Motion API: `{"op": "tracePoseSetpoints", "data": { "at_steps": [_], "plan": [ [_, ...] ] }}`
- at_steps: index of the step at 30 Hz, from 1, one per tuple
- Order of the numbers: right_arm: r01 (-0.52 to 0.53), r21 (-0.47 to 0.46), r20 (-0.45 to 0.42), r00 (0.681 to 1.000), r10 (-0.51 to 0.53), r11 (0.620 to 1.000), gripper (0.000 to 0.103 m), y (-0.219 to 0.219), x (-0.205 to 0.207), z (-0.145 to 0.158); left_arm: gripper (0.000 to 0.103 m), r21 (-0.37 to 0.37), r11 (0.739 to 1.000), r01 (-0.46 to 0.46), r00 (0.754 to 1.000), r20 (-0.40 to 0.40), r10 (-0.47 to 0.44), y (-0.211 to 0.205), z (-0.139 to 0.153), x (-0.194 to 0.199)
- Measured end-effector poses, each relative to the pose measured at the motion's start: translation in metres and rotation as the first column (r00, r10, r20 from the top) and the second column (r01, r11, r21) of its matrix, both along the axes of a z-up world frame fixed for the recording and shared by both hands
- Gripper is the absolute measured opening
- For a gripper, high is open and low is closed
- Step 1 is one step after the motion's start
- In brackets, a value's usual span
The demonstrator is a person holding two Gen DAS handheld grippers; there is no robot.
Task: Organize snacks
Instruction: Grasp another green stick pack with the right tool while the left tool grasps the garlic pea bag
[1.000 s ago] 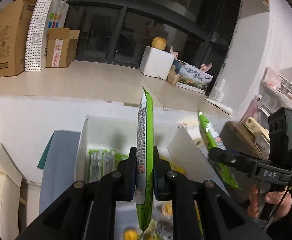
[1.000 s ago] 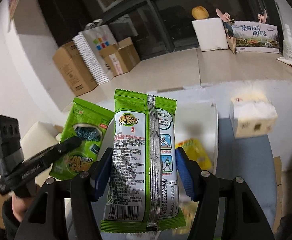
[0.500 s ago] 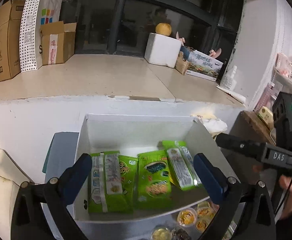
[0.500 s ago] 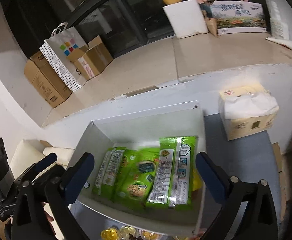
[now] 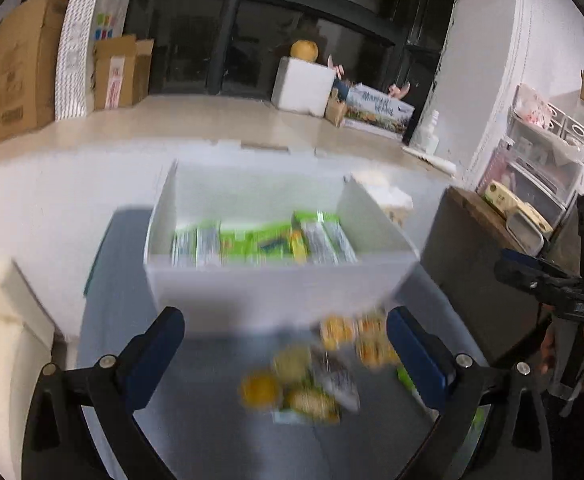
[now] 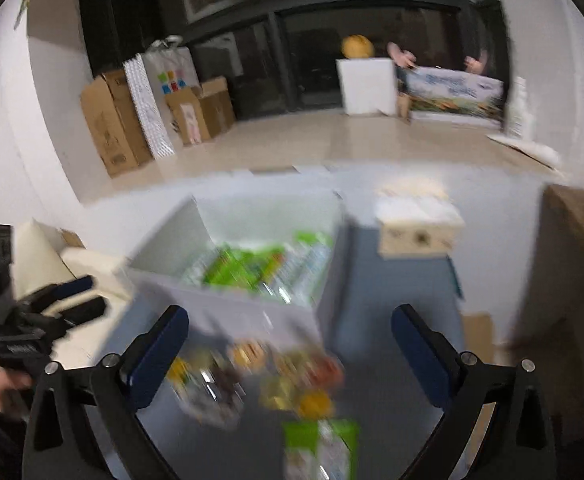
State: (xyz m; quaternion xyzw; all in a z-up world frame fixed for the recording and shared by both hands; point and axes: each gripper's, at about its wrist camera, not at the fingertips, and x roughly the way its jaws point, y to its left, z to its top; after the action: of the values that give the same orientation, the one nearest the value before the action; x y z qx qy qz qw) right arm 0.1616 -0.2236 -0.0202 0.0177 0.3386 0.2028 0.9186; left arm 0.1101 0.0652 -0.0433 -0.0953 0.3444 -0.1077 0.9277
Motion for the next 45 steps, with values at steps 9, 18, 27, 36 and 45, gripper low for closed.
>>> {"op": "tracePoseSetpoints", "data": {
  "at_steps": [9,18,27,36,45],
  "plan": [
    [0.063,-0.155,-0.218,0.971,-0.096,0.986,0.103,-0.012,-0.048,-0.103,0.103,-0.030,0.999,-0.039,0.994,-0.106,0.036,-0.009,-0.045,-0.045],
    [-0.012,-0.301,-0.302,0.950,-0.083,0.954,0.095,0.014,-0.058,-0.153,0.103,0.027,1.000,0.000,0.990,-0.144,0.003,-0.029,-0.059,-0.041],
    [-0.027,-0.176,-0.294,0.955,-0.026,0.984,0.062,-0.011,-0.065,-0.140,0.103,0.024,0.995,0.093,0.974,-0.210,-0.086,-0.066,-0.089,-0.010],
    [-0.060,-0.062,-0.269,0.962,0.041,0.996,0.062,-0.009,-0.084,-0.120,0.103,0.080,0.975,0.207,0.947,-0.266,-0.180,-0.060,-0.119,0.004],
    [-0.070,-0.057,-0.278,0.959,0.052,0.996,0.062,-0.005,-0.080,-0.122,0.095,0.129,0.967,0.220,0.953,-0.242,-0.185,-0.065,-0.119,0.030]
  ]
}}
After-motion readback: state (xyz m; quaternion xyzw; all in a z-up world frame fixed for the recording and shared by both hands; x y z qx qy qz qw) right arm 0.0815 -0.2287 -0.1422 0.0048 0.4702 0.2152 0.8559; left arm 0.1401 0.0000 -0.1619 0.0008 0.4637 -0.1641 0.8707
